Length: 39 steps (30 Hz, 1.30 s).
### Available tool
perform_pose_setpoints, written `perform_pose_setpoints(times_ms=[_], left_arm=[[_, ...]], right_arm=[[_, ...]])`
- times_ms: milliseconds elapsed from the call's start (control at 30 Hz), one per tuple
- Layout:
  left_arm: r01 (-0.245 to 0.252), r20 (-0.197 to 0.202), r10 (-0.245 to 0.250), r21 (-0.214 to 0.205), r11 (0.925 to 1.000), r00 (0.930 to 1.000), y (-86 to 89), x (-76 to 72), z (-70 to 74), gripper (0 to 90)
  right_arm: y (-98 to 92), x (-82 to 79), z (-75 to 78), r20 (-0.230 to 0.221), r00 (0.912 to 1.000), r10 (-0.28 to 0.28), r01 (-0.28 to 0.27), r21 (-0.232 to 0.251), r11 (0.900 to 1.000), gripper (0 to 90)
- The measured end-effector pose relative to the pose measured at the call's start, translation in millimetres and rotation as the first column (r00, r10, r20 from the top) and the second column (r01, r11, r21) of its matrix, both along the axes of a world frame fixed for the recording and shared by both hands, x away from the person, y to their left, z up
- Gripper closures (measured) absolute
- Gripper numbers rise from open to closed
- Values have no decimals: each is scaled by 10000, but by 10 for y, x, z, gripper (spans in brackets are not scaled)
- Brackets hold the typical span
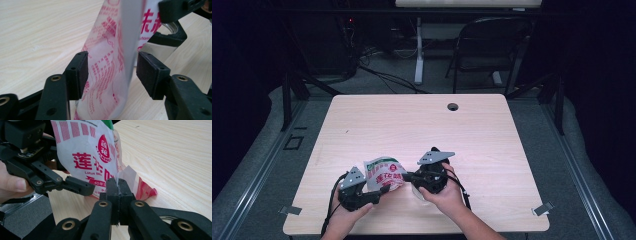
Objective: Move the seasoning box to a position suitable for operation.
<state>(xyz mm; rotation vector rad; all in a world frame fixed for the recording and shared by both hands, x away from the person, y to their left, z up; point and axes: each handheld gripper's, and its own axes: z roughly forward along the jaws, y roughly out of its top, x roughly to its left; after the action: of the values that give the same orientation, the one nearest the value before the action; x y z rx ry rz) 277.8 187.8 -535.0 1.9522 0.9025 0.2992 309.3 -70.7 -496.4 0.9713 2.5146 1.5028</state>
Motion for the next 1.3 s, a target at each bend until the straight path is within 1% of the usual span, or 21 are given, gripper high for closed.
perform_pose_setpoints(times_ms=[33, 100, 133, 200, 300, 333, 433, 500, 567, 667, 700, 733, 767, 833, 933, 967, 1033, 1100, 1200, 1233, 1300], left_arm=[[99, -92, -99, -6, 10000, 9999, -3, 0, -11, 418], [204, -89, -205, -56, 9998, 9998, -18, -3, -33, 411], [202, -59, -203, -151, 9997, 9998, -28, -4, -47, 402], [268, -169, -271, -210, 9994, 9995, -39, -1, -69, 388], [279, -279, -282, -99, 9996, 9992, -45, 7, -109, 383], [259, -274, -263, -160, 9995, 9993, -45, 10, -124, 382], [461, -363, -476, -431, 9980, 9982, -29, 30, -168, 362], [400, -372, -416, -429, 9983, 9984, -20, 44, -196, 356], [269, -320, -278, -273, 9993, 9991, -10, 59, -214, 356], [154, -385, -160, -165, 9997, 9991, 9, 89, -247, 360], [42, -455, -46, -78, 10000, 9990, 9, 96, -263, 361], [91, -436, -91, -11, 10000, 9990, 16, 108, -274, 361], [-9, -488, 8, -13, 10000, 9988, 10, 113, -291, 361], [52, -583, -57, -73, 10000, 9983, 9, 126, -312, 359], [33, -618, -39, -101, 9999, 9981, 3, 139, -326, 350], [-51, -620, 43, -132, 9999, 9981, -2, 141, -335, 346], [-45, -690, 37, -117, 9999, 9976, -2, 148, -350, 325], [-26, -737, 22, -54, 10000, 9973, -12, 158, -370, 307], [-95, -727, 100, 68, 9999, 9973, -34, 161, -389, 290], [-134, -668, 148, 201, 9997, 9977, -38, 165, -393, 285], [-111, -724, 132, 299, 9995, 9973, -45, 175, -408, 270]], right_arm=[[-2, -2, -1, 13, 10000, 1, -1, -13, 10000, 900], [0, -7, -7, 36, 10000, -32, 32, 51, 10000, 900], [-2, -8, -10, 53, 10000, -24, 24, 54, 10000, 900], [-11, -13, -13, 63, 10000, -29, 29, 31, 10000, 900], [-32, -20, -31, -1, 10000, 8, -8, 44, 10000, 895], [-44, -21, -34, 4, 10000, 27, -27, -18, 10000, 891], [-66, -24, -43, -24, 10000, 26, -26, -63, 10000, 883], [-69, -30, -50, -5, 10000, -13, 13, -47, 10000, 879], [-76, -36, -47, -47, 10000, 36, -37, -184, 9998, 877], [-71, -41, -56, 16, 10000, 33, -32, -144, 9999, 876], [-66, -44, -60, 11, 10000, 13, -13, -105, 9999, 876], [-65, -45, -61, -3, 10000, 9, -9, -138, 9999, 876], [-64, -46, -63, -19, 10000, 13, -13, -134, 9999, 876], [-67, -45, -63, -12, 10000, 70, -70, -226, 9997, 876], [-58, -49, -71, 14, 10000, 21, -20, -143, 9999, 876], [-62, -47, -70, 13, 10000, 58, -57, -183, 9998, 875], [-62, -47, -73, 15, 10000, 58, -58, -180, 9998, 875], [-70, -45, -72, -23, 10000, 88, -88, -254, 9996, 875], [-72, -43, -79, -70, 10000, 52, -53, -177, 9998, 873], [-73, -42, -80, -77, 10000, 63, -64, -169, 9998, 873], [-71, -42, -82, -78, 9999, 71, -72, -155, 9999, 873]])
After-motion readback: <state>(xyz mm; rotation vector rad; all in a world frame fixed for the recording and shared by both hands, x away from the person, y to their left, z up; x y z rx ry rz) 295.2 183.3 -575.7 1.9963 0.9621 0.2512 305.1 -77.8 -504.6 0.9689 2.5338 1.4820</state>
